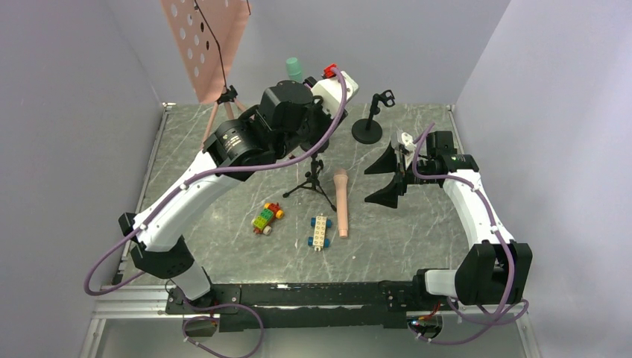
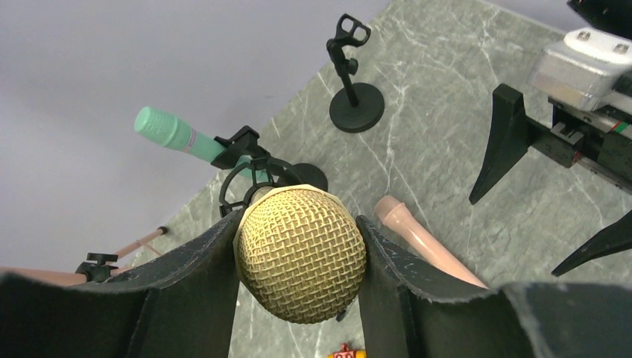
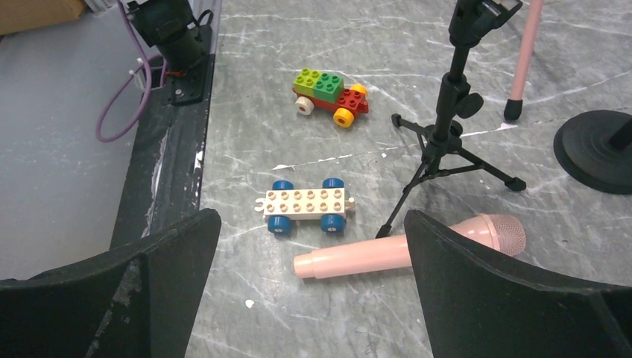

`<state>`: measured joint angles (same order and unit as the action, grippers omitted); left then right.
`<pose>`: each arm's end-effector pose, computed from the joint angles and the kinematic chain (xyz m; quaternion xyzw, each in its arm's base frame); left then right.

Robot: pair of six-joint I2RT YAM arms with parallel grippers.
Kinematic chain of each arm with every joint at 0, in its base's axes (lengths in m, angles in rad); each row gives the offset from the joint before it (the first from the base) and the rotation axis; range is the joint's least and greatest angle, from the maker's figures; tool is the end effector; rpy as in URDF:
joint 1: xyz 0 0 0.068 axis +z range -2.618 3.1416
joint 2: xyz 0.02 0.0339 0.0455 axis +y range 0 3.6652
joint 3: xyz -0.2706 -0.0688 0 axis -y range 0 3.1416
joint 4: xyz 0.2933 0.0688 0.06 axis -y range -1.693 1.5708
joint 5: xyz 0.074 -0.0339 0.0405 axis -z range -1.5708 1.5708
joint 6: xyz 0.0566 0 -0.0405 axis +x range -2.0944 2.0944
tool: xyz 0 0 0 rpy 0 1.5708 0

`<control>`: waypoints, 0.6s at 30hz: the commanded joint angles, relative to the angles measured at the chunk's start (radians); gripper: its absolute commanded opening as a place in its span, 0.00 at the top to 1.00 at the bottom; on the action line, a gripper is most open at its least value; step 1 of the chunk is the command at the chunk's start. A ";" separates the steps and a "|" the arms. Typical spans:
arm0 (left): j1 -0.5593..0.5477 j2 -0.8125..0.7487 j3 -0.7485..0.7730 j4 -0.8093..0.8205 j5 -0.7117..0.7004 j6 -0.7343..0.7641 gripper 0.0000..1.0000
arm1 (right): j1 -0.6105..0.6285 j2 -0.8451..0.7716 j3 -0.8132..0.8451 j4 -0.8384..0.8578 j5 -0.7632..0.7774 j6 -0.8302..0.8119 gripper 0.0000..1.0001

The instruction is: Attach the microphones to the stand

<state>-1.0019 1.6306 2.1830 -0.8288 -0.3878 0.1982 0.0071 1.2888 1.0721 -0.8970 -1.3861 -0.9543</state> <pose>0.2206 -0.3052 0.5541 0.3462 0.7117 -0.0899 0.6046 0.2809 0.0576 0.2932 -0.4748 0.5974 0.4743 0.4389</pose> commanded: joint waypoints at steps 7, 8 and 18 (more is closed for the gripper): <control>-0.006 -0.007 0.011 -0.003 0.004 -0.001 1.00 | -0.001 0.001 0.012 -0.014 -0.027 -0.043 0.00; -0.007 -0.008 0.004 0.001 0.003 0.000 1.00 | -0.001 0.001 0.012 -0.014 -0.028 -0.042 0.00; 0.005 0.010 -0.038 0.040 -0.003 0.024 1.00 | -0.001 -0.001 0.014 -0.019 -0.029 -0.046 0.00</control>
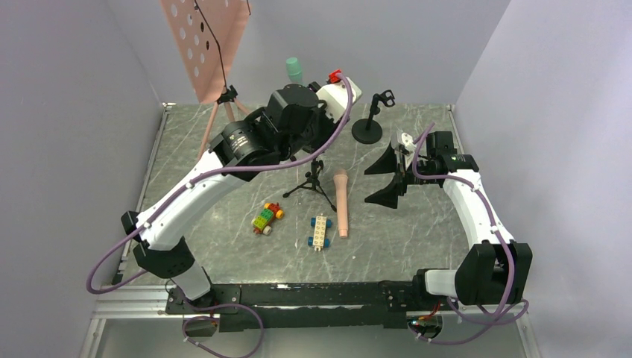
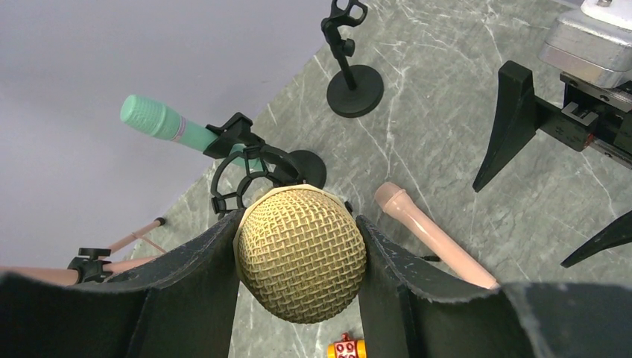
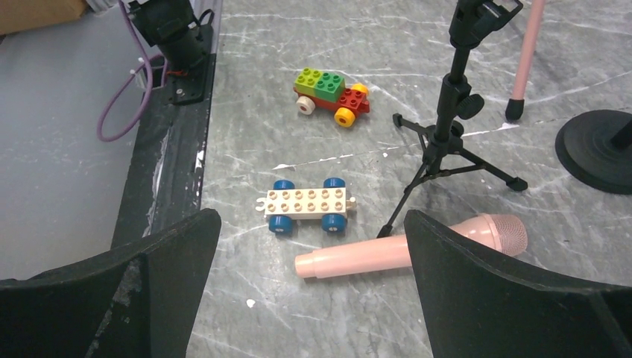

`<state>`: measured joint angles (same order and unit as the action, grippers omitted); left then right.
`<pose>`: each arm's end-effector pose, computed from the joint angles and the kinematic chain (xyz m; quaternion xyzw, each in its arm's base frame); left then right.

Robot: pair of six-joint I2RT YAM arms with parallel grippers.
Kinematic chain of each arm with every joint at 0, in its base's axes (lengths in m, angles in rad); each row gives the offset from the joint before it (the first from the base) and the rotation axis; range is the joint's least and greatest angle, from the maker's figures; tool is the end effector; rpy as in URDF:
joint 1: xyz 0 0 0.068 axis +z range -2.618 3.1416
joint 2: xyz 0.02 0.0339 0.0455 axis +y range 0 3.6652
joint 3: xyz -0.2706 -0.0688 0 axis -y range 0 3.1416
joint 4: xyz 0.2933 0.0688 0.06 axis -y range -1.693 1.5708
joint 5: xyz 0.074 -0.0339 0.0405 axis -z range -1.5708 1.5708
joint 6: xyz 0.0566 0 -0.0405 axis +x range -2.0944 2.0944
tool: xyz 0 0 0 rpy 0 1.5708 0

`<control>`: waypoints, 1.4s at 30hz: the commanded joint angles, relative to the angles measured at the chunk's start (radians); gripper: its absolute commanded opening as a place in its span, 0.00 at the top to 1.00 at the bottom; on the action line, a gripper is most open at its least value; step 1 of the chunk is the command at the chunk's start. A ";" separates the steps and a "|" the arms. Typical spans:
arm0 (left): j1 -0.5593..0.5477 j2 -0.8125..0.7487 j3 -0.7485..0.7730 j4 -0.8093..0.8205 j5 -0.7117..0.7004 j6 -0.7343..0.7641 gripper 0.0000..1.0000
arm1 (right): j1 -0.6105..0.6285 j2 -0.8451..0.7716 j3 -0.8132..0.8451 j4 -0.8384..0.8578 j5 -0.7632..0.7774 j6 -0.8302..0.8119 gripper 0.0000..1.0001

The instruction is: Attach the microphones to the stand

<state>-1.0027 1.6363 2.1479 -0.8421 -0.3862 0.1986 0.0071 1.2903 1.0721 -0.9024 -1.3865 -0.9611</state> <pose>0.2244 -0.3119 0.5384 0.3594 0.7219 -0.0795 0.5860 0.2807 0.0576 0.2926 -0.4752 0.5972 0.4746 0.4385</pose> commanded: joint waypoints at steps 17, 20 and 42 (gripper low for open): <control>0.115 -0.012 -0.157 0.156 0.087 -0.005 1.00 | -0.028 0.005 0.022 -0.043 -0.034 -0.068 0.00; 0.129 -0.014 -0.177 0.172 0.099 -0.011 1.00 | -0.030 0.006 0.022 -0.044 -0.034 -0.070 0.00; 0.235 -0.003 -0.334 0.268 0.149 -0.070 0.36 | -0.030 0.034 0.040 -0.124 -0.050 -0.143 0.00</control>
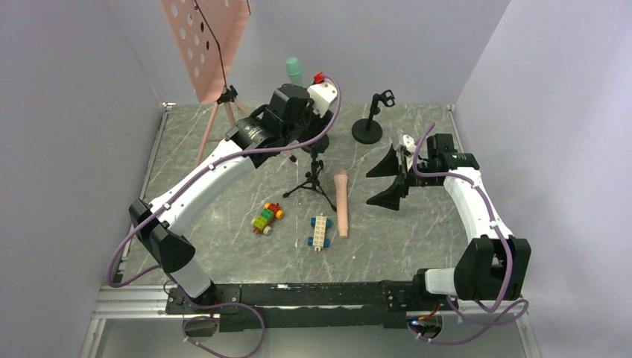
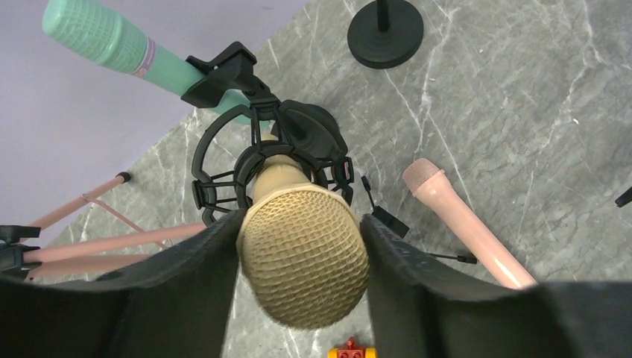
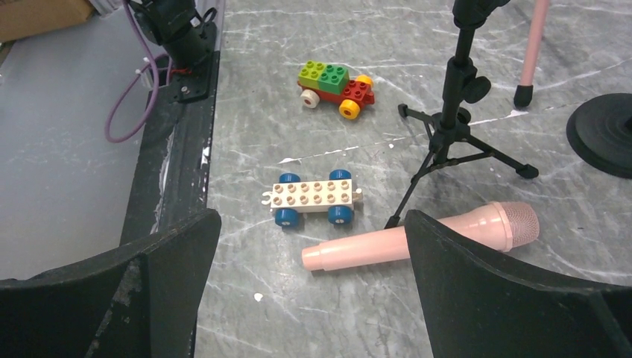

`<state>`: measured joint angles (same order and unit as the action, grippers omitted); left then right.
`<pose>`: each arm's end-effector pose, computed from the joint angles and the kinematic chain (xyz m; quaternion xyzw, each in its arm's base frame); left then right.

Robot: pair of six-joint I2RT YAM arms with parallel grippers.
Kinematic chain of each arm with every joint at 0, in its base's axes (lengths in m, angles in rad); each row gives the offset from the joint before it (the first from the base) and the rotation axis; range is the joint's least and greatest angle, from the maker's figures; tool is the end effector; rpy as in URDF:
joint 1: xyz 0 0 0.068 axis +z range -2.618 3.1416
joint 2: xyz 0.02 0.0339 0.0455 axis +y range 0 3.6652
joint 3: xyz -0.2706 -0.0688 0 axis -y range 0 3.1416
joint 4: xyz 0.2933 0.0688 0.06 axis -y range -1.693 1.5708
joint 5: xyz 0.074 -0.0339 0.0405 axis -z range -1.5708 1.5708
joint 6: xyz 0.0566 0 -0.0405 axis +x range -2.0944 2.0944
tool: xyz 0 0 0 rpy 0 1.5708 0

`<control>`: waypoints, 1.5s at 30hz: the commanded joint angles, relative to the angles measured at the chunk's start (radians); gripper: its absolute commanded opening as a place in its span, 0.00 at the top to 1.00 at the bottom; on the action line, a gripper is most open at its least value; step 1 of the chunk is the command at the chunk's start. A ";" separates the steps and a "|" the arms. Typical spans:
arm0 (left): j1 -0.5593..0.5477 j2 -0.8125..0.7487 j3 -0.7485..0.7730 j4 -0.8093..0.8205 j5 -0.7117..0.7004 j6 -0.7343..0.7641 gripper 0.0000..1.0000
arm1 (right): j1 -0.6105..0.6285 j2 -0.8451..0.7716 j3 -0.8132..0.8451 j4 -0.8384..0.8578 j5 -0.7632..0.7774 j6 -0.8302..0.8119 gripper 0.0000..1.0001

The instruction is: Attach the microphones to the stand

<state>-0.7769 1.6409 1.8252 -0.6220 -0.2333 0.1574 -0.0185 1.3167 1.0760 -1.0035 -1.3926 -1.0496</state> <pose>0.3181 -0.2944 0.4415 0.3216 0.7764 -0.0690 0.5376 0.2791 0.0505 0.2842 -0.4639 0.6072 0.4812 0.4295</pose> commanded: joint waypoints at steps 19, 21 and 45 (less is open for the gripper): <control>0.009 -0.209 -0.067 0.095 0.116 -0.087 0.01 | -0.002 0.053 0.046 -0.074 -0.041 -0.109 0.00; 0.012 -0.278 -0.135 0.127 0.117 -0.098 0.01 | -0.002 0.059 0.044 -0.073 -0.035 -0.115 0.00; 0.645 -0.928 -0.916 0.223 0.658 -0.349 0.01 | 0.311 0.098 -0.046 0.753 0.445 0.448 0.00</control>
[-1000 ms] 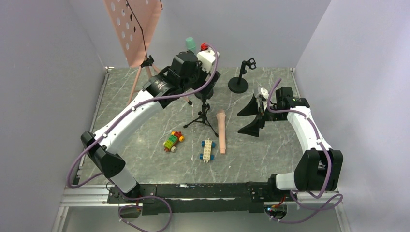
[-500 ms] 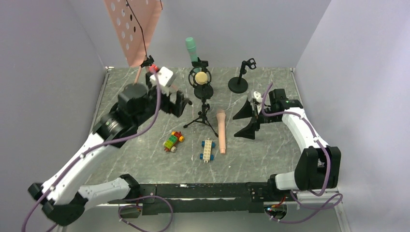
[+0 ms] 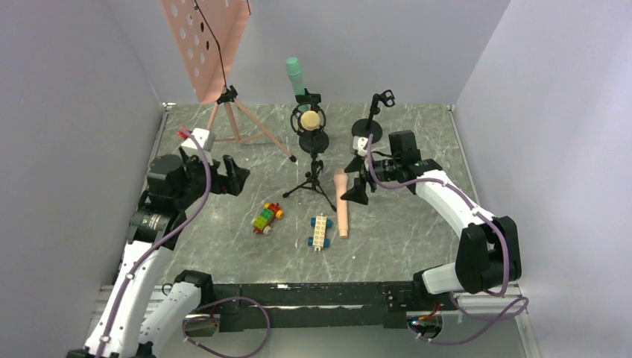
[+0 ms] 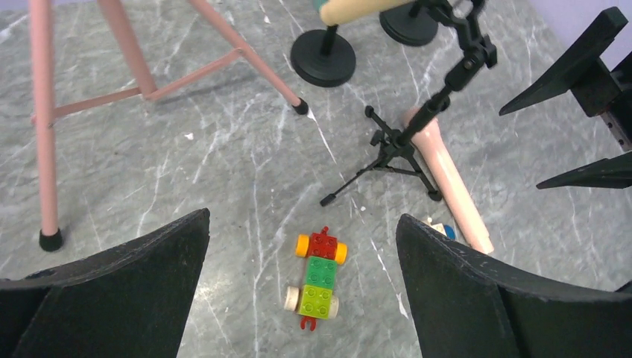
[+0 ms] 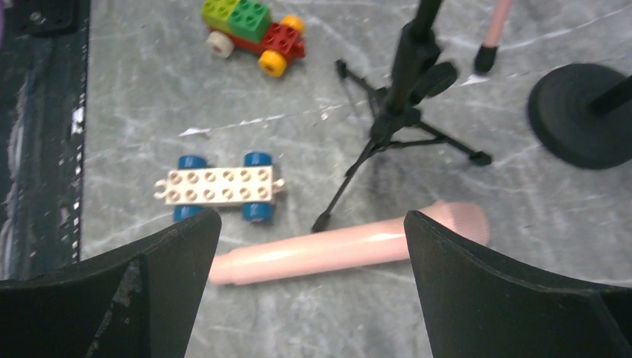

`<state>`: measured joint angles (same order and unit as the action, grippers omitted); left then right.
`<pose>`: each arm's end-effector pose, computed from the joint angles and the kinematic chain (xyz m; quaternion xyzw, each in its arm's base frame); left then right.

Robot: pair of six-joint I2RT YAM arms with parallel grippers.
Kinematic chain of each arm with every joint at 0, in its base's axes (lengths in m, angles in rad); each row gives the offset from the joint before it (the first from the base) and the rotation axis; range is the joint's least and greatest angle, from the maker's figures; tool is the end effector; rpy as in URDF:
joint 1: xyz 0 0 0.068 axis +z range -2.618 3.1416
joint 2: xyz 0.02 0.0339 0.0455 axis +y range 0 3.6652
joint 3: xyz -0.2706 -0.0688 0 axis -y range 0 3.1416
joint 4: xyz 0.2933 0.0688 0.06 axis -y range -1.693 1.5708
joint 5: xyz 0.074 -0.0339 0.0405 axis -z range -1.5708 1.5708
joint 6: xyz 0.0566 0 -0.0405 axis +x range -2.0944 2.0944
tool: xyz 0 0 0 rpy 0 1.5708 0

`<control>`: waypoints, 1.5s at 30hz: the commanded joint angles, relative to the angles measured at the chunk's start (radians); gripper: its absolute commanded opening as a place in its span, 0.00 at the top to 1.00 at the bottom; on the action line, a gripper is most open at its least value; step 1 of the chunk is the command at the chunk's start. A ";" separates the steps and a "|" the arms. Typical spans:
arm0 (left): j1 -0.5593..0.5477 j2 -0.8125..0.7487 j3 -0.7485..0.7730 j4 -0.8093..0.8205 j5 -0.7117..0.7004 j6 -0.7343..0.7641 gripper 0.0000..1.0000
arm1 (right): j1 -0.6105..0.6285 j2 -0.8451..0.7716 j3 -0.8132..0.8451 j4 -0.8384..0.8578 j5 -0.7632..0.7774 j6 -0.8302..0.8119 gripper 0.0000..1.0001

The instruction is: Attach the microphones to the stand

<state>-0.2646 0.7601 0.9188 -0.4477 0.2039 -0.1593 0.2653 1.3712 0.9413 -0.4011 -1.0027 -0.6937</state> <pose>0.2171 -0.0707 0.3687 0.1027 0.7931 -0.2049 0.5643 0.3044 0.1321 0.2339 -0.5314 0.6453 0.3705 0.4050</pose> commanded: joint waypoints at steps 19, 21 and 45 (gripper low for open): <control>0.174 -0.027 -0.169 0.131 0.129 0.004 0.01 | 0.084 0.272 0.261 0.378 -0.105 0.379 0.00; 0.177 -0.029 -0.174 0.136 0.140 -0.001 0.01 | 0.084 0.276 0.273 0.349 -0.107 0.349 0.00; 0.180 0.020 -0.190 0.154 0.167 0.003 0.01 | 0.092 0.397 0.345 0.392 -0.234 0.264 0.02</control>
<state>-0.0883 0.7734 0.7277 -0.3367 0.3614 -0.1623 0.3508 1.7638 1.2583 -0.0803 -1.1889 -0.4480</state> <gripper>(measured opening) 0.994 0.990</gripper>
